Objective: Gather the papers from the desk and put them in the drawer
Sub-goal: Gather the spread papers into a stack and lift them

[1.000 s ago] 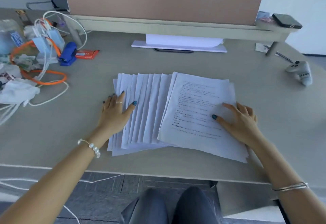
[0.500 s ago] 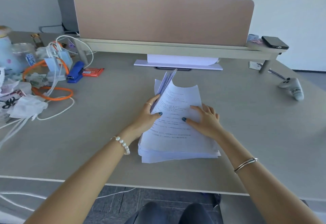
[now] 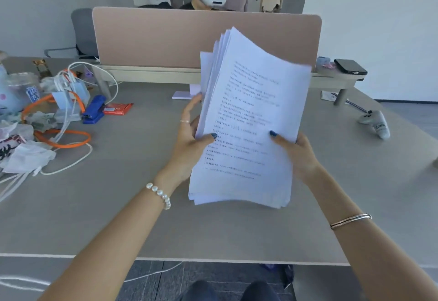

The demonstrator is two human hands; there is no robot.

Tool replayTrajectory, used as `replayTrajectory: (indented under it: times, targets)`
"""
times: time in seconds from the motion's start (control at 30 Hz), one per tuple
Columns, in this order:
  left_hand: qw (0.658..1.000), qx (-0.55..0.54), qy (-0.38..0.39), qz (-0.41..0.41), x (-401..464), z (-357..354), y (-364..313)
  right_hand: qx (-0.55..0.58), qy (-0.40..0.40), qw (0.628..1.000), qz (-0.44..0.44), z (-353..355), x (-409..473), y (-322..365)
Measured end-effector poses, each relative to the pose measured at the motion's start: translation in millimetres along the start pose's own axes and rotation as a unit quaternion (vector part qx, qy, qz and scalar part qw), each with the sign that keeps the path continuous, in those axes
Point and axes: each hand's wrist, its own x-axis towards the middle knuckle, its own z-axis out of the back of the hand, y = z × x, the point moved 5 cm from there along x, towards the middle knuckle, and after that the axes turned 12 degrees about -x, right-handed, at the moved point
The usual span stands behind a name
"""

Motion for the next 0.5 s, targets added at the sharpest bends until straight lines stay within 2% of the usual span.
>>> replayTrajectory:
  times: [0.1,0.17,0.23,0.3,0.4,0.5]
  targets:
    - [1.0,0.0,0.002,-0.028,18,-14,-26,-0.045,-0.08,0.989,0.119,7,-7,53]
    - [0.999,-0.024,-0.006,-0.044,26,-21,-40,-0.072,-0.113,0.979,0.157,11,-12,81]
    - [0.998,-0.046,-0.022,-0.033,28,-25,-39,-0.088,-0.111,0.974,0.177,13,-19,92]
    - [0.998,-0.052,-0.04,0.018,23,-25,-17,-0.105,-0.094,0.979,0.149,12,-24,81]
    - [0.992,-0.005,-0.059,0.112,4,-20,32,-0.16,-0.052,0.983,0.074,9,-29,35]
    - [0.989,0.037,-0.088,0.116,-9,-17,56,-0.16,-0.059,0.985,0.031,11,-39,7]
